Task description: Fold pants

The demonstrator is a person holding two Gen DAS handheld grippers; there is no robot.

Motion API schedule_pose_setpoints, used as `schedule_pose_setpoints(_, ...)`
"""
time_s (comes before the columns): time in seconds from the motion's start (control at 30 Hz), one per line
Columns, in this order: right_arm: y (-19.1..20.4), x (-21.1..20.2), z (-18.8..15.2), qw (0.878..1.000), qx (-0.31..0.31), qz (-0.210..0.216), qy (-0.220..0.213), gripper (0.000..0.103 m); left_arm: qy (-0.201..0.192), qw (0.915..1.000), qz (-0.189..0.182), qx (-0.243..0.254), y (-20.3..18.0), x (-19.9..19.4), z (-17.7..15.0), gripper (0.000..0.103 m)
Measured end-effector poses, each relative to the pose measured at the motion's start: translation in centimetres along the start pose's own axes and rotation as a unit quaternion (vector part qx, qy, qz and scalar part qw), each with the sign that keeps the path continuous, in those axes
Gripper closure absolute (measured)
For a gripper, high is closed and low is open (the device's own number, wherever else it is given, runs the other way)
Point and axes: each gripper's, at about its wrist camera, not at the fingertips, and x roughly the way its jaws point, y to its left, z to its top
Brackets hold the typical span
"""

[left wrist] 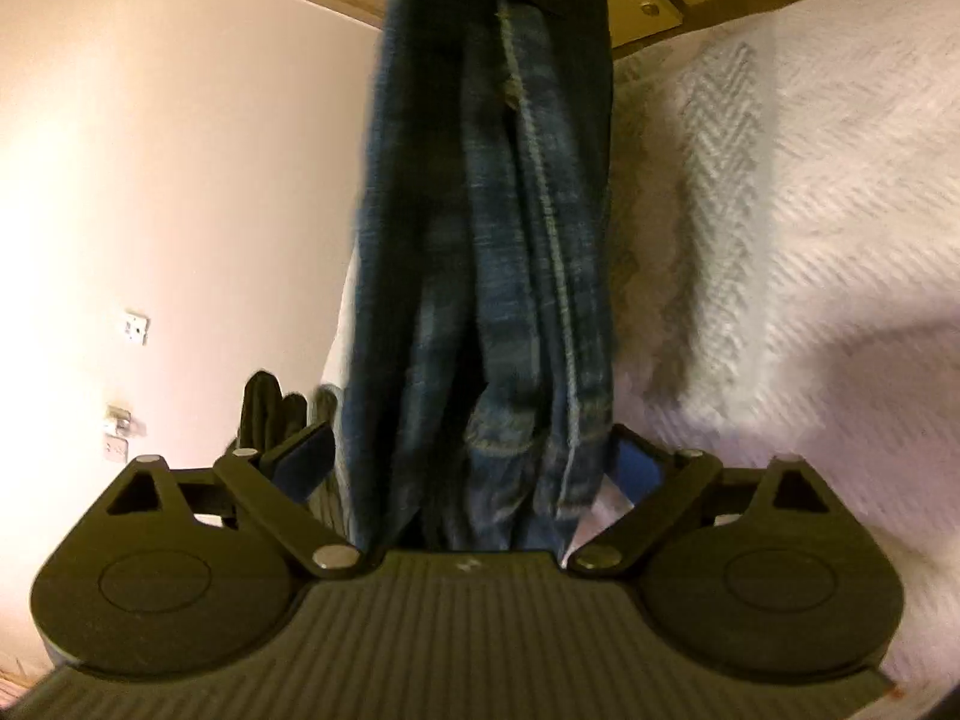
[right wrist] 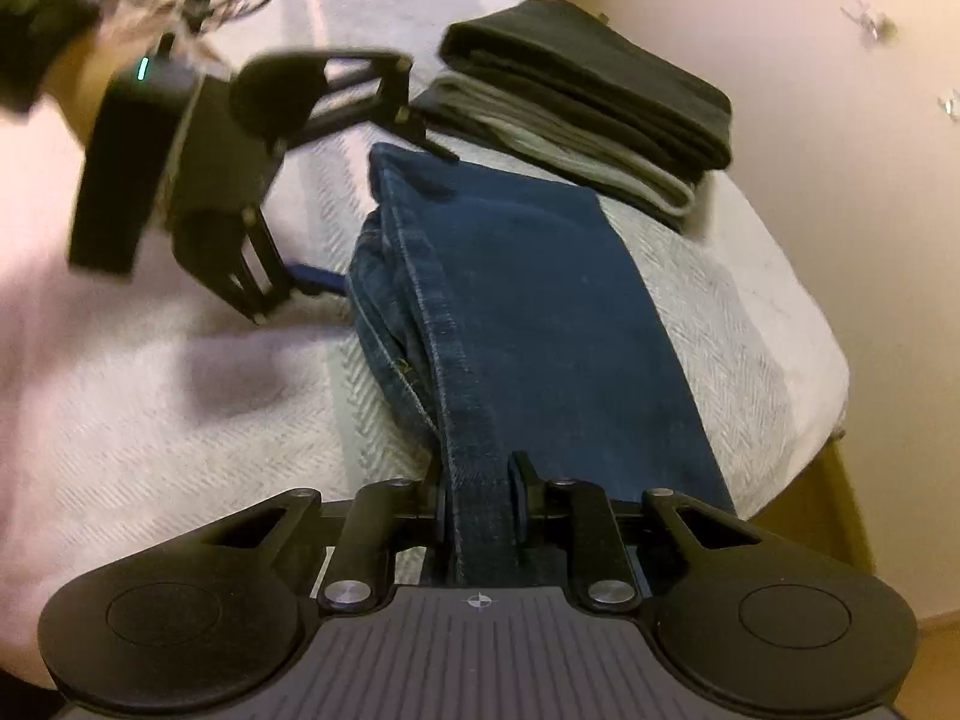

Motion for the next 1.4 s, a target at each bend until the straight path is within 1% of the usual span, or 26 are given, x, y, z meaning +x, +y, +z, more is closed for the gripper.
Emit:
schedule_pose_setpoints(0.03,-0.3,-0.5,-0.1,1.0,0.009,0.006,0.001,0.087,0.004,0.9999,-0.011,0.002,0.1,0.4,0.2,0.038)
schedule_pose_setpoints(0.13,-1.0,-0.5,-0.2,1.0,0.027,0.016,0.003,0.086,0.014,0.9986,-0.046,-0.023,1.9,0.6,0.7,0.054)
schedule_pose_setpoints(0.2,-0.3,-0.5,-0.6,1.0,0.008,0.006,0.001,0.085,0.015,0.9967,-0.071,-0.036,3.6,0.0,0.9,0.059)
schedule_pose_setpoints(0.23,0.2,-0.5,-0.8,1.0,-0.001,0.0,0.002,0.075,0.013,0.9957,-0.083,-0.04,4.5,-0.2,1.0,0.06)
schedule_pose_setpoints(0.27,0.9,-0.5,-1.0,1.0,-0.013,-0.014,0.004,0.057,0.013,0.9943,-0.097,-0.042,5.4,-0.5,1.2,0.06)
schedule_pose_setpoints(0.3,1.8,-0.6,-1.3,0.999,-0.028,-0.04,0.003,0.044,0.014,0.992,-0.117,-0.047,6.5,-0.7,1.5,0.06)
schedule_pose_setpoints(0.33,2.9,-0.7,-1.5,0.997,-0.042,-0.068,-0.003,0.026,0.013,0.9899,-0.131,-0.054,7.4,-0.8,1.7,0.061)
schedule_pose_setpoints(0.37,4.0,-0.8,-1.8,0.994,-0.059,-0.091,-0.013,0.022,0.011,0.9886,-0.139,-0.056,8.1,-0.9,1.8,0.061)
schedule_pose_setpoints(0.43,6.0,-0.6,-2.1,0.99,-0.086,-0.112,-0.029,0.018,0.012,0.985,-0.158,-0.068,9.6,-0.7,2.1,0.062)
schedule_pose_setpoints(0.5,7.5,0.8,-2.2,0.986,-0.098,-0.13,-0.027,0.016,0.016,0.9814,-0.173,-0.081,10.9,0.1,2.2,0.062)
schedule_pose_setpoints(0.57,8.2,3.3,-2.4,0.982,-0.115,-0.152,-0.008,0.016,0.02,0.9778,-0.186,-0.095,11.2,-0.7,2.2,0.062)
schedule_pose_setpoints(0.6,8.4,4.6,-2.7,0.976,-0.13,-0.177,0.002,0.016,0.023,0.9754,-0.193,-0.104,11.5,-0.6,2.2,0.063)
schedule_pose_setpoints(0.63,8.3,5.4,-3.1,0.971,-0.141,-0.191,0.013,0.028,0.026,0.9737,-0.199,-0.108,11.6,-0.5,2.2,0.063)
schedule_pose_setpoints(0.67,8.0,6.0,-3.4,0.969,-0.146,-0.196,0.029,0.062,0.028,0.9718,-0.205,-0.112,11.7,-0.4,2.2,0.064)
schedule_pose_setpoints(0.7,7.5,6.0,-3.8,0.966,-0.154,-0.202,0.039,0.068,0.03,0.9696,-0.213,-0.117,11.8,-0.8,2.3,0.064)
schedule_pose_setpoints(0.77,6.3,4.1,-3.8,0.966,-0.173,-0.185,0.045,0.079,0.034,0.9615,-0.232,-0.143,12.6,-1.6,2.7,0.065)
schedule_pose_setpoints(0.87,3.2,-1.7,-1.4,0.972,-0.183,-0.135,0.061,0.083,0.041,0.9429,-0.256,-0.209,15.5,-4.5,2.8,0.066)
schedule_pose_setpoints(0.9,2.3,-3.7,-0.3,0.973,-0.192,-0.113,0.065,0.083,0.045,0.9348,-0.263,-0.234,16.9,-5.6,2.6,0.067)
schedule_pose_setpoints(1.0,-0.4,-8.6,3.9,0.969,-0.234,-0.036,0.071,0.084,0.061,0.9131,-0.282,-0.289,20.7,-8.0,1.5,0.068)
schedule_pose_setpoints(1.03,-1.3,-9.7,5.5,0.967,-0.246,-0.016,0.07,0.084,0.068,0.9084,-0.279,-0.304,22.5,-8.9,1.0,0.068)
schedule_pose_setpoints(1.1,-3.1,-11.3,9.0,0.96,-0.274,0.011,0.061,0.085,0.085,0.9039,-0.26,-0.329,25.9,-10.2,-0.3,0.068)
schedule_pose_setpoints(1.13,-4.0,-11.7,10.9,0.955,-0.291,0.015,0.051,0.085,0.094,0.9038,-0.245,-0.338,27.4,-10.6,-0.9,0.068)
schedule_pose_setpoints(1.2,-5.6,-12.7,14.6,0.945,-0.325,0.014,0.019,0.085,0.115,0.9099,-0.199,-0.346,30.8,-11.1,-2.2,0.068)
schedule_pose_setpoints(1.3,-8.9,-13.1,20.7,0.927,-0.37,-0.022,-0.054,0.085,0.152,0.9216,-0.103,-0.342,36.5,-10.1,-4.3,0.068)
schedule_pose_setpoints(1.37,-11.6,-12.3,24.5,0.911,-0.395,-0.052,-0.111,0.085,0.183,0.9276,-0.025,-0.325,39.3,-8.2,-5.7,0.068)
schedule_pose_setpoints(1.4,-12.7,-11.4,26.1,0.902,-0.404,-0.065,-0.137,0.085,0.2,0.9288,0.018,-0.311,40.1,-6.7,-6.6,0.068)
